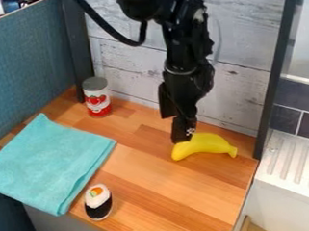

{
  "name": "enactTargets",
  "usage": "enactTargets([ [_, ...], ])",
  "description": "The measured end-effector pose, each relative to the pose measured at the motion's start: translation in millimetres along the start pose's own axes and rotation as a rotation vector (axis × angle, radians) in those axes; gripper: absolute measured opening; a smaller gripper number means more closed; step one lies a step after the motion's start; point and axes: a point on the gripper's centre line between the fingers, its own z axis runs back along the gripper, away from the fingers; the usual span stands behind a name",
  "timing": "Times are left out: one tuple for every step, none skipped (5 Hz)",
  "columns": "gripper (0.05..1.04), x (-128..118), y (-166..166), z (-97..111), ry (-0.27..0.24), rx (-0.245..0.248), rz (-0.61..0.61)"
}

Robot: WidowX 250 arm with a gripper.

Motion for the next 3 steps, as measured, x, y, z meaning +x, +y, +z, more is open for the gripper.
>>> enactTargets([
  [1.001, -38, -21, 23, 0.087, -0.017, 0.144],
  [1.001, -79, -40, 28, 0.164, -0.118, 0.291],
  [1.001, -96, -49, 36, 0.133, -0.154, 0.359],
])
